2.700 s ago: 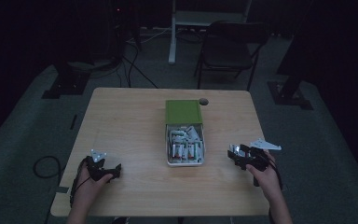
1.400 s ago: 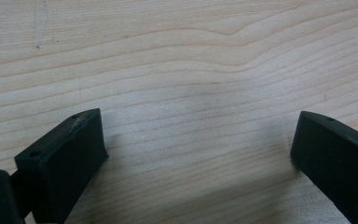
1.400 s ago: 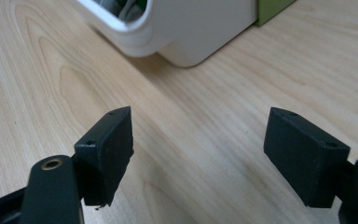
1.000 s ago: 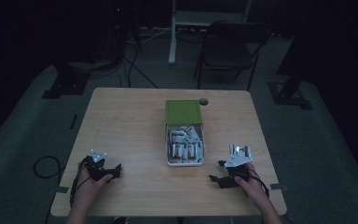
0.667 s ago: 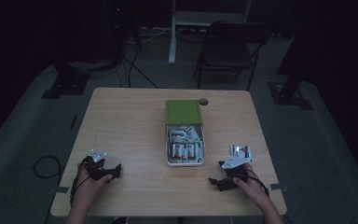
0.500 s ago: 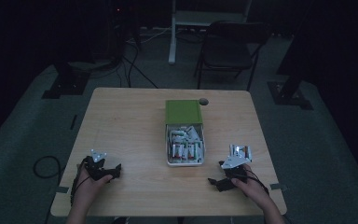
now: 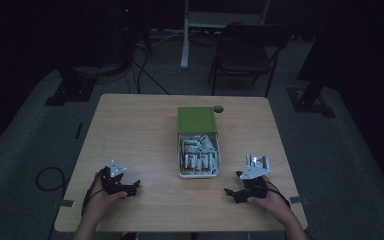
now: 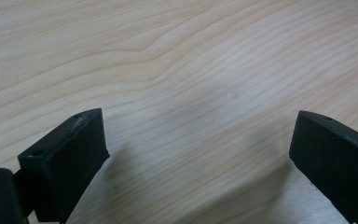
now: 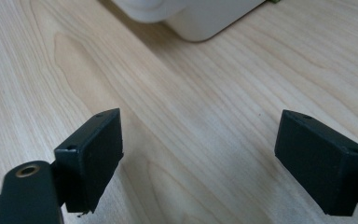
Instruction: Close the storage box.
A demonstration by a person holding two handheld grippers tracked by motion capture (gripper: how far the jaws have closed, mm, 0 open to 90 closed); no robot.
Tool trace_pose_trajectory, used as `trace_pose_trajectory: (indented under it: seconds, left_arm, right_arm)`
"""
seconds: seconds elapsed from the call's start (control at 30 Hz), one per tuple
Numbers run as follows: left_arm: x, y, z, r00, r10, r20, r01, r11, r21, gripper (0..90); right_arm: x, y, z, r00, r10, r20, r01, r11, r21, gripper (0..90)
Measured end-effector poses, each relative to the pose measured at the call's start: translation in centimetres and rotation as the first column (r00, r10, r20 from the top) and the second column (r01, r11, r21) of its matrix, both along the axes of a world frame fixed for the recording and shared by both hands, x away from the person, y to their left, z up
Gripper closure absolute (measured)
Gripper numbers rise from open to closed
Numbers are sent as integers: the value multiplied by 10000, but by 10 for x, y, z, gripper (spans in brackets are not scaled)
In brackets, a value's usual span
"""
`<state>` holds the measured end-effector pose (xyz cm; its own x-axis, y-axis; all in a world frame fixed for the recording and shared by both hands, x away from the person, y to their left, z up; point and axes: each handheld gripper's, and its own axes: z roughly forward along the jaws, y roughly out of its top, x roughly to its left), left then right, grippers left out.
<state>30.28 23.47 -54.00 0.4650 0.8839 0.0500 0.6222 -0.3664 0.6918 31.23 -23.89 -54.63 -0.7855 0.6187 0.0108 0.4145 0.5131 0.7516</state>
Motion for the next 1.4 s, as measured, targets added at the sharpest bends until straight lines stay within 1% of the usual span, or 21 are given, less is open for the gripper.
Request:
trace_pose_trajectory:
  seconds: [0.07,0.13,0.2,0.3,0.37,0.47,0.53,0.67,0.7,0.73,0.8,0.9,1.0,1.07,1.1,1.2,1.3,1.4]
  left_arm:
    - [0,-4,1,9998,-209,47,209,9997,86,43]
    - [-1,-7,1,9989,-466,2,466,9988,129,46]
    - [-1,-11,1,9973,-739,17,739,9971,155,47]
    - [-1,-17,1,9939,-1103,70,1101,9936,251,50]
    - [-1,-20,1,9922,-1240,100,1237,9921,205,50]
    - [-1,-24,2,9887,-1479,227,1475,9889,185,50]
    - [-1,-27,4,9857,-1643,376,1639,9864,120,50]
    - [0,-34,9,9782,-1956,703,1962,9806,-9,53]
    - [0,-34,9,9782,-1956,703,1962,9806,-9,53]
    - [0,-38,12,9733,-2119,877,2135,9769,-86,53]
    - [1,-42,14,9697,-2225,1009,2254,9741,-184,53]
    - [2,-47,17,9626,-2433,1193,2472,9688,-189,53]
    - [3,-53,19,9562,-2620,1309,2678,9630,-288,53]
    - [3,-56,21,9532,-2690,1377,2761,9605,-348,53]
    - [4,-58,22,9506,-2763,1415,2833,9585,-317,53]
    - [5,-62,24,9462,-2862,1511,2951,9547,-394,53]
    - [7,-67,27,9395,-2998,1659,3098,9501,-372,53]
    - [8,-71,30,9337,-3107,1778,3233,9452,-460,53]
  right_arm:
    - [0,-1,2,10000,-45,46,45,9999,109,147]
    - [1,-2,5,9999,-117,106,115,9998,151,146]
    - [1,-3,7,9997,-172,169,169,9997,186,147]
    - [2,-4,11,9995,-262,158,254,9985,475,139]
    - [3,-5,13,9993,-346,156,335,9976,612,139]
    - [4,-5,16,9988,-432,224,414,9963,758,135]
    - [5,-4,17,9983,-534,249,510,9948,887,135]
    - [6,-3,21,9980,-569,275,535,9924,1110,133]
    - [6,-3,21,9980,-569,275,535,9924,1110,133]
    - [6,-3,21,9979,-583,293,544,9914,1186,133]
    - [8,-2,24,9976,-619,299,573,9890,1363,133]
    - [9,-1,26,9979,-605,250,560,9867,1525,134]
    - [10,0,29,9976,-591,353,529,9865,1552,134]
    - [12,1,31,9974,-594,405,523,9859,1589,134]
    - [12,2,32,9973,-593,439,516,9857,1604,134]
    - [14,4,35,9972,-594,459,508,9841,1701,134]
    - [15,7,37,9972,-580,479,486,9829,1776,134]
    - [16,9,39,9971,-559,509,456,9815,1857,134]
